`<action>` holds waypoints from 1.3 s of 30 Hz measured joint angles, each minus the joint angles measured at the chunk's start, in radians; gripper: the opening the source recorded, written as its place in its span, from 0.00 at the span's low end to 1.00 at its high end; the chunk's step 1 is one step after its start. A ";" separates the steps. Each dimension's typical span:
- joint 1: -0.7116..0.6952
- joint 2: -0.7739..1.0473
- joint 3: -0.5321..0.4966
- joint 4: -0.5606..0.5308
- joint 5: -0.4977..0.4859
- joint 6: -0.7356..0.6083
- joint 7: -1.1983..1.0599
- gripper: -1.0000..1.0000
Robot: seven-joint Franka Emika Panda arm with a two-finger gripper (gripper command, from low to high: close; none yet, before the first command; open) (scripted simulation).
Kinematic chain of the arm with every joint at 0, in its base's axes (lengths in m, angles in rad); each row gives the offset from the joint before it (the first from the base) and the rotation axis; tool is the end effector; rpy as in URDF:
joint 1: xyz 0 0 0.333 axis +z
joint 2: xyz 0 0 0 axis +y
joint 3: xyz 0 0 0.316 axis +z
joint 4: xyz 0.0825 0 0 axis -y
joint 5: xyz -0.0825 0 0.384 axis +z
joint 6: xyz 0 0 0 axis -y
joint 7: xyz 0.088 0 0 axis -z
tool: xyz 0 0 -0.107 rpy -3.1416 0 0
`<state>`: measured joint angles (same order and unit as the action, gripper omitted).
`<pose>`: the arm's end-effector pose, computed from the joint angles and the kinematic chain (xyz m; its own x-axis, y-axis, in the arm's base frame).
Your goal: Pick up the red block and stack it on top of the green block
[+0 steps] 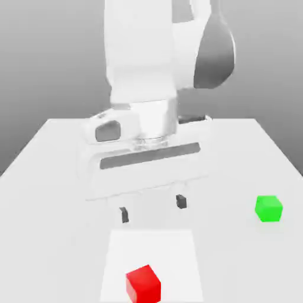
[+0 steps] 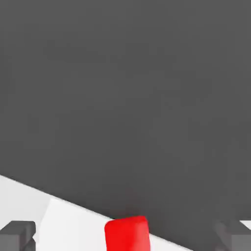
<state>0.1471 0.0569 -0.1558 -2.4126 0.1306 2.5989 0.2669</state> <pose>0.5049 -0.0072 0.3002 0.9209 -0.3760 0.1026 -0.3661 -0.9249 -0.1031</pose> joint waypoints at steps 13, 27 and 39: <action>-0.042 0.342 0.040 0.001 0.006 0.207 -0.102 0.00; 0.140 0.078 0.137 -0.129 -0.051 0.067 0.084 0.00; 0.594 -0.037 0.355 -0.342 -0.144 0.175 0.484 0.00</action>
<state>0.7412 0.0197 0.1991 -2.7551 -0.0136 2.7742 0.7508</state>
